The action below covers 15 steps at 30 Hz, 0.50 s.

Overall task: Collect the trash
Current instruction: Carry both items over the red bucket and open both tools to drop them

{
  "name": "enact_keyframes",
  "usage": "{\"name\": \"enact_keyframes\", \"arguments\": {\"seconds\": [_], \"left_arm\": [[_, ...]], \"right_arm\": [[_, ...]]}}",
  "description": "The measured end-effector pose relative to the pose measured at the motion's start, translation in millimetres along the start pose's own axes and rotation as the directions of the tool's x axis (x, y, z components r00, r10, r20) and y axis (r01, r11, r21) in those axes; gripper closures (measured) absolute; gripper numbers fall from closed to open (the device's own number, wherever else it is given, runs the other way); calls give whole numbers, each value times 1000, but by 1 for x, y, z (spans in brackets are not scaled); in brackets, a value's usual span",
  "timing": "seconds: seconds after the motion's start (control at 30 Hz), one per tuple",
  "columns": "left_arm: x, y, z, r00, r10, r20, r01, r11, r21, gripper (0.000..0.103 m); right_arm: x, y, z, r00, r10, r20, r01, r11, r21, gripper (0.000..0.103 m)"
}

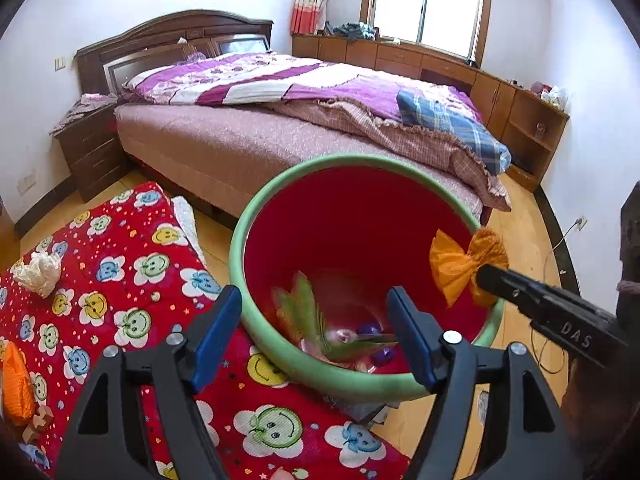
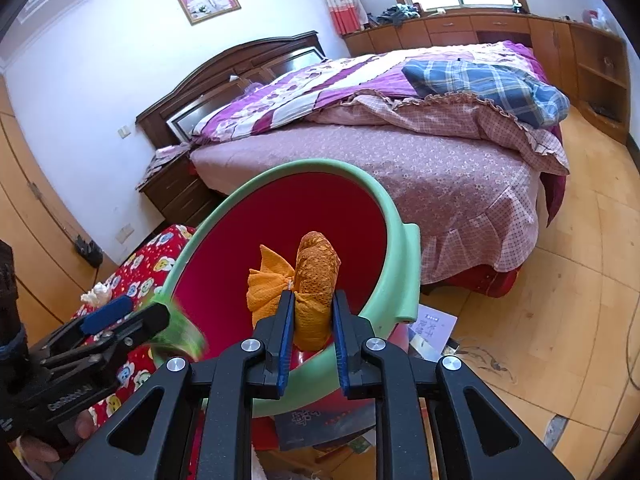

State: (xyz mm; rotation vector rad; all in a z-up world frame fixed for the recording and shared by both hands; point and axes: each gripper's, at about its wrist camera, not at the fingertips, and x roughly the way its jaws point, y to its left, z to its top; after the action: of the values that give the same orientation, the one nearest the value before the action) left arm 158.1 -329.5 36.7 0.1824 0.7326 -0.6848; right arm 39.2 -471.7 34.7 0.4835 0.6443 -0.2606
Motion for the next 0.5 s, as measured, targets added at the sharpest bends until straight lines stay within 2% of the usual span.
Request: {"name": "enact_keyframes", "arguments": {"seconds": [0.27,0.43,0.5], "left_arm": [[-9,6,2,1000,0,5,0,1000,-26,28],[-18,11,-2,1000,-6,2,6,999,-41,28],[-22,11,-3,1000,-3,2,3,999,-43,28]], "right_arm": [[-1,2,1,1000,-4,4,4,1000,-14,79],[-3,7,0,1000,1,5,-1,1000,-21,67],[-6,9,0,1000,7,9,-6,1000,-24,66]]}}
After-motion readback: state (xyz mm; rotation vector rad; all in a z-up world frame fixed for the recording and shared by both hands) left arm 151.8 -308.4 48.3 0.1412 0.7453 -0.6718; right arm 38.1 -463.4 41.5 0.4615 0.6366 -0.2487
